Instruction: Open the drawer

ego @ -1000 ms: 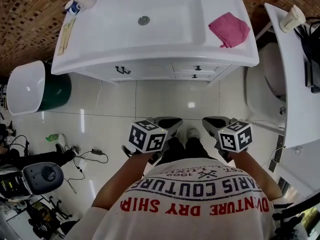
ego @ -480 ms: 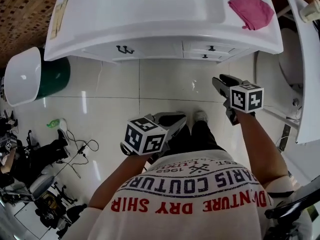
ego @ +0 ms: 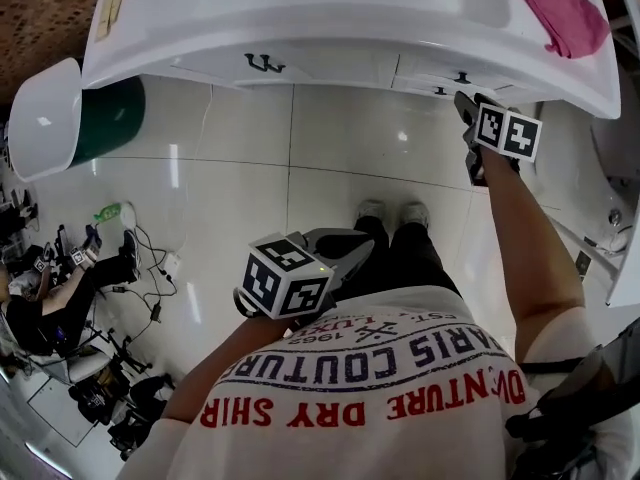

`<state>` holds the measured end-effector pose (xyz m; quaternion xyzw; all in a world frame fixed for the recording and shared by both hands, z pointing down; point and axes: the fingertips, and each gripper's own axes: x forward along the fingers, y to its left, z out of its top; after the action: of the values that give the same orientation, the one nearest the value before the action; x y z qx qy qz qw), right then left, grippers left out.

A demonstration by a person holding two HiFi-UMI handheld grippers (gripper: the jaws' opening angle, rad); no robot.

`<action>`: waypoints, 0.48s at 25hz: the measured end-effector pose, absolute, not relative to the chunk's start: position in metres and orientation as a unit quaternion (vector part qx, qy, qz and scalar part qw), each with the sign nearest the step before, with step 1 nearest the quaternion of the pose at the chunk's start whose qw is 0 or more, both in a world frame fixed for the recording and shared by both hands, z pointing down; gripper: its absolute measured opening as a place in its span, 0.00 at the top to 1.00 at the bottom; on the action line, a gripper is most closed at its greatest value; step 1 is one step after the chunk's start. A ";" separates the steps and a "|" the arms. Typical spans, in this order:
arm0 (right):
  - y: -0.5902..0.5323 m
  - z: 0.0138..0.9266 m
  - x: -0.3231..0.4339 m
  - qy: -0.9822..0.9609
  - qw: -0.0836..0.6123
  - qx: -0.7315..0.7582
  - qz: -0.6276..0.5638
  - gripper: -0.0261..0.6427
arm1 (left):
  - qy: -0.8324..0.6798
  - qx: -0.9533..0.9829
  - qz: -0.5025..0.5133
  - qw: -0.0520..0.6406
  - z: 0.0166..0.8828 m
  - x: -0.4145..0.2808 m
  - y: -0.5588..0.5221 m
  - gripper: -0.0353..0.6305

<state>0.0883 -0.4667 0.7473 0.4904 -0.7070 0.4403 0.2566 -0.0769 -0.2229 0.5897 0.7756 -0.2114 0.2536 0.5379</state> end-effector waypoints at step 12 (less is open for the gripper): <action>-0.500 0.773 0.086 -0.670 0.258 0.524 0.458 0.68 | -0.226 0.768 0.248 0.546 0.605 -0.091 -0.235 0.97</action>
<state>0.0858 -0.4996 0.7734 0.5239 -0.6705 0.4578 0.2575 -0.0914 -0.2349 0.6049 0.7677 -0.2258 0.2481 0.5460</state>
